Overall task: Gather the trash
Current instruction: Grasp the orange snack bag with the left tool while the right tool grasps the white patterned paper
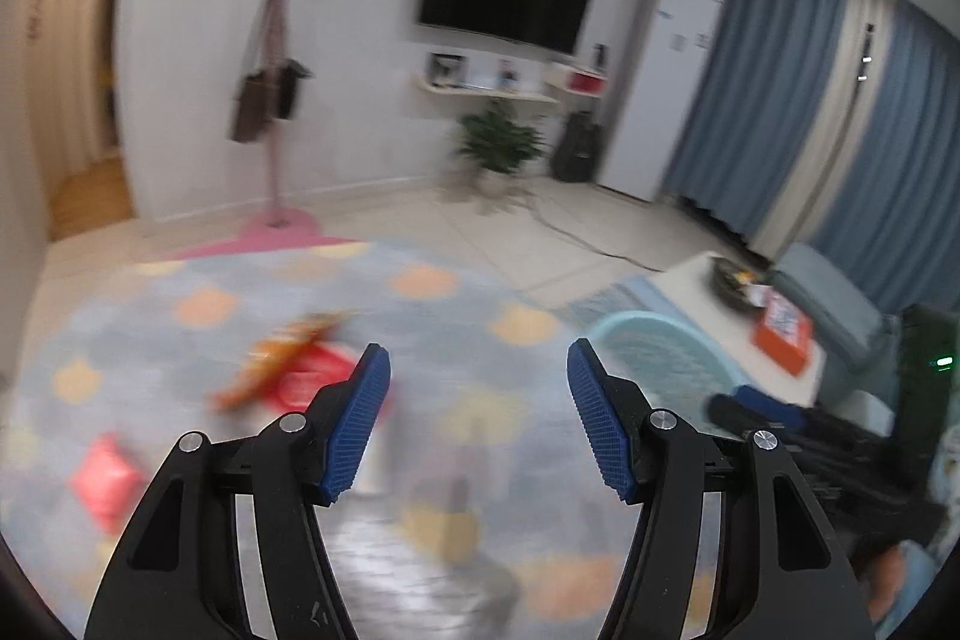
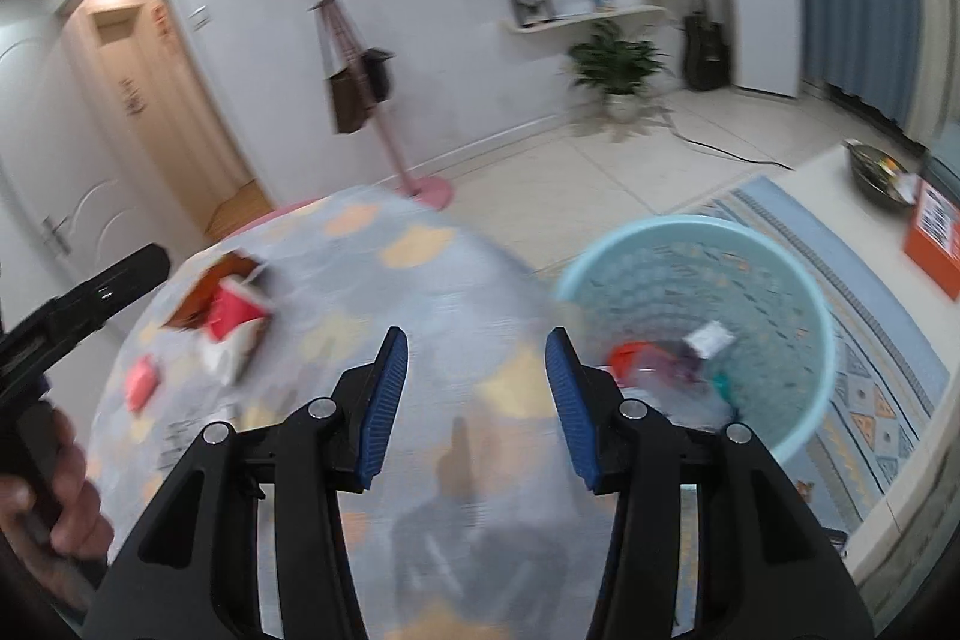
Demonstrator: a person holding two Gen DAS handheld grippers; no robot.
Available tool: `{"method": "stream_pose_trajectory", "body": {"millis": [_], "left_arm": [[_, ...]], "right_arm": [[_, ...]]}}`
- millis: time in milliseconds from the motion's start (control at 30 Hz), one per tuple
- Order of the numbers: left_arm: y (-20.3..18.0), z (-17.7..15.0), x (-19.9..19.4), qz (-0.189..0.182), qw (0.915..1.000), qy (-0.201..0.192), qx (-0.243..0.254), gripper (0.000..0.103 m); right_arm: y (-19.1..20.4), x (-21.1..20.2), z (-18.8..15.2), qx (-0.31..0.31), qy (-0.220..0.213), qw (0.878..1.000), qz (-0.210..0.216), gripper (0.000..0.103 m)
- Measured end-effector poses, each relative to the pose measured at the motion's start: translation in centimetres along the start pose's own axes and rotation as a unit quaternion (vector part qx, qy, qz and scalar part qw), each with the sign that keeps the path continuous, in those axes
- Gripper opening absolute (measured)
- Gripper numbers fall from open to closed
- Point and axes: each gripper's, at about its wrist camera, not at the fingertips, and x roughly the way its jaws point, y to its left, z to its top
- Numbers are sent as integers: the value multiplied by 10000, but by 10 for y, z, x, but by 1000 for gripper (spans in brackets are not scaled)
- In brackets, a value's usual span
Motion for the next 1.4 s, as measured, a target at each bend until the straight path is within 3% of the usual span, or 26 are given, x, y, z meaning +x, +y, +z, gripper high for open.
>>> {"method": "stream_pose_trajectory", "body": {"millis": [133, 200, 267, 433, 767, 1100, 1200, 1400], "left_arm": [[38, -6, -2, 364, 9991, 186, 52, 60], [52, -15, 5, 574, 9973, 302, 350, 60], [62, -23, 17, 765, 9942, 410, 640, 60], [93, -22, 31, 666, 9959, 529, 293, 55], [94, -20, 63, 740, 9934, 704, 523, 54], [98, -24, 61, 445, 9967, 614, 283, 14], [100, -23, 57, 439, 9974, 529, 222, 10], [111, -22, 44, 372, 9988, 313, -97, 5]], "right_arm": [[43, 5, -8, -270, 115, 9991, 304, 52], [60, 10, -17, -332, 189, 9985, 386, 59], [77, 18, -31, -363, 310, 9975, 516, 59], [113, 30, -59, -751, 521, 9932, 721, 59], [161, 46, -85, -1362, 848, 9840, 780, 63], [180, 53, -93, -1684, 850, 9801, 612, 63], [184, 50, -96, -1826, 788, 9780, 628, 63], [175, 29, -98, -1710, 527, 9773, 1135, 68]]}}
